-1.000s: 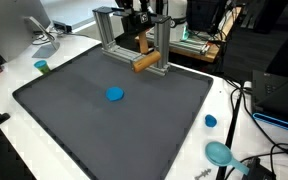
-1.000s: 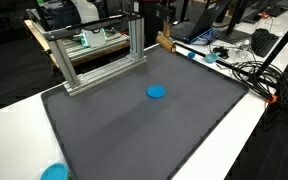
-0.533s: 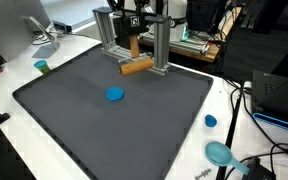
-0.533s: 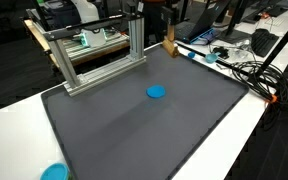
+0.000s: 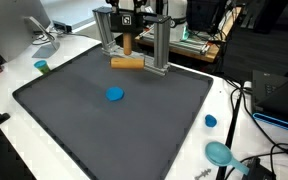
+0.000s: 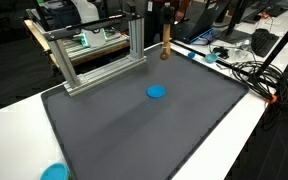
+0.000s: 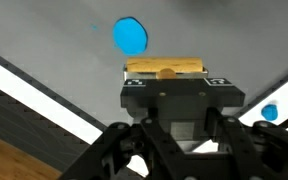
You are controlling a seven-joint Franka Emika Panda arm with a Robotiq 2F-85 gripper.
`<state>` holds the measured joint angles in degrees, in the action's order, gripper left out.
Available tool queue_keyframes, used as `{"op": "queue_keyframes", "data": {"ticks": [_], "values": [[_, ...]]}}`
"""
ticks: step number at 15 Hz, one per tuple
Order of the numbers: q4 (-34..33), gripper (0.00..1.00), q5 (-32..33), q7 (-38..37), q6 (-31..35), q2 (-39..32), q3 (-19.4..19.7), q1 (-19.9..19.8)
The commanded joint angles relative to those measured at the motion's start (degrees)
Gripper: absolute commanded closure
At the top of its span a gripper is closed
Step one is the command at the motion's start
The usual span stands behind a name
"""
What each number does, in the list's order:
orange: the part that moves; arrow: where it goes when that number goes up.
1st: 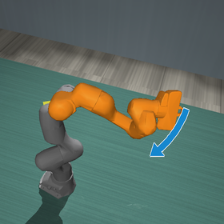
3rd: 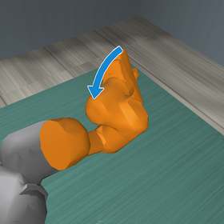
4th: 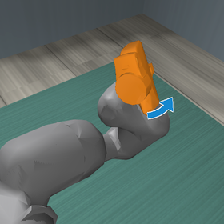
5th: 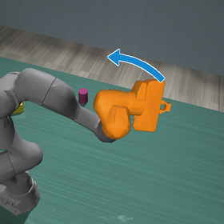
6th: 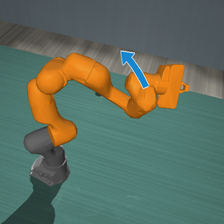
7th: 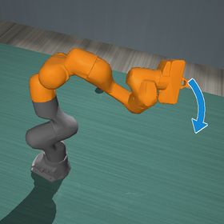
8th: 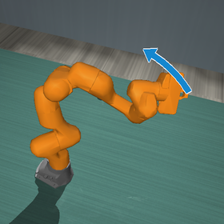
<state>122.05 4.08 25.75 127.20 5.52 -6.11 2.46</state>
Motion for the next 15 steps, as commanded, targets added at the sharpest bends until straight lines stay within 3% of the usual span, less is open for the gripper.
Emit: {"op": "queue_keyframes", "data": {"ticks": [1,5,6,10,15], "values": [[0.36,0.53,0.50,-3.15,-0.15,0.32,1.22,0.94],[1.45,0.53,1.09,-7.20,-0.14,1.18,1.49,0.79],[1.52,0.78,1.09,-7.37,-0.14,1.23,1.49,0.79],[3.41,0.78,-1.68,-8.52,-1.69,4.25,3.50,-0.41],[8.97,0.78,-0.31,-13.51,-2.39,10.26,6.25,-2.33]]}}
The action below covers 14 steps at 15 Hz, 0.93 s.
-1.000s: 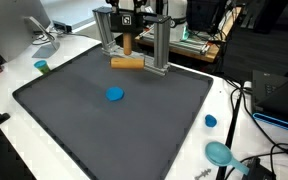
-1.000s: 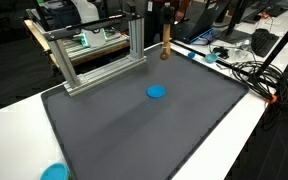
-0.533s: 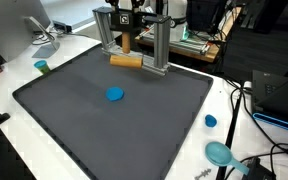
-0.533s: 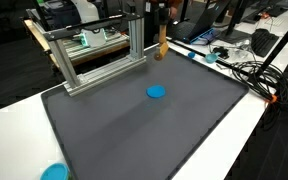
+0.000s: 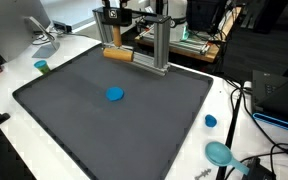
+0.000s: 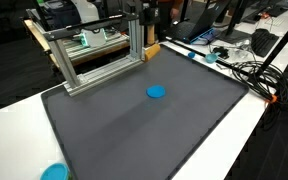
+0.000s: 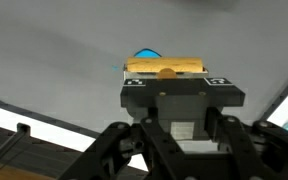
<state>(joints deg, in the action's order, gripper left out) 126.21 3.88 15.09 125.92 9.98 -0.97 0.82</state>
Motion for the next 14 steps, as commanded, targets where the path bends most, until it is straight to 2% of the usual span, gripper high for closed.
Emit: {"op": "queue_keyframes", "data": {"ticks": [1,9,14], "values": [[6.34,0.78,0.44,-4.52,-1.09,6.97,1.19,-1.01],[17.30,0.78,5.22,-21.96,-1.04,16.44,-2.39,-2.26],[20.99,0.78,2.17,-20.30,-1.56,23.15,-0.18,-1.86]]}}
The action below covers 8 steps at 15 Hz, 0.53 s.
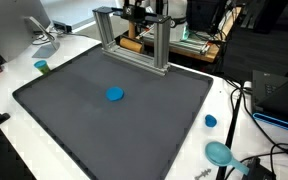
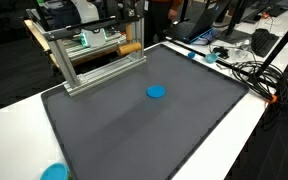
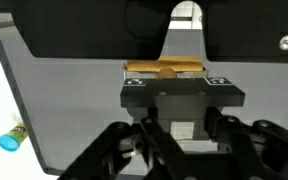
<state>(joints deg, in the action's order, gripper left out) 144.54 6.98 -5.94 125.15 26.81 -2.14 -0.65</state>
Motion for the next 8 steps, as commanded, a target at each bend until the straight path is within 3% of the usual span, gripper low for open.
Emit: {"op": "queue_keyframes", "data": {"ticks": [1,8], "values": [[2.67,0.78,-0.93,1.38,-1.13,7.24,1.33,-0.35],[2.74,0.78,-2.66,5.78,-4.92,7.81,2.30,1.16]]}}
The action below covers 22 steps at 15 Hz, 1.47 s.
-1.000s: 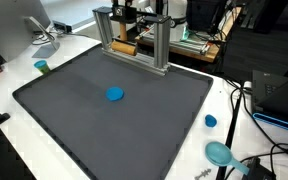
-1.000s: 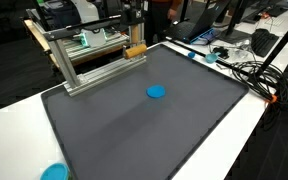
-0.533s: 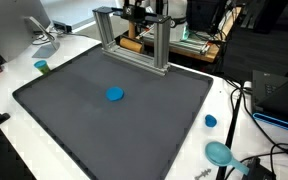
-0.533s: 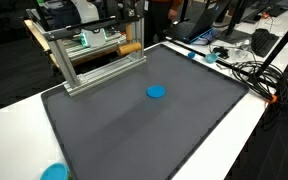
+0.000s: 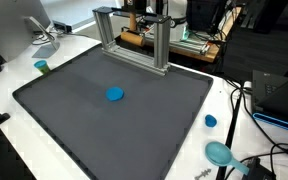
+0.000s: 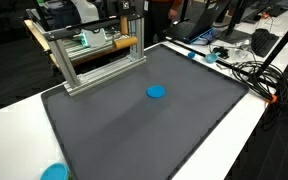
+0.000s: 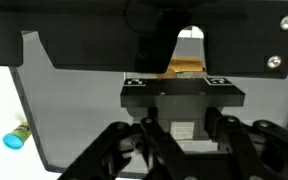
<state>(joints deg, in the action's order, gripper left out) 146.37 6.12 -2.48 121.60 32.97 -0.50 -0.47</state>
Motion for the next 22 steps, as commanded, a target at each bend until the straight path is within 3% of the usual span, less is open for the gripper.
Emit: {"op": "queue_keyframes", "data": {"ticks": [1,22], "values": [[1.21,0.78,-1.96,2.43,-1.51,1.75,0.55,1.09],[5.94,0.78,-2.36,1.52,-4.46,6.87,0.30,1.36]]}}
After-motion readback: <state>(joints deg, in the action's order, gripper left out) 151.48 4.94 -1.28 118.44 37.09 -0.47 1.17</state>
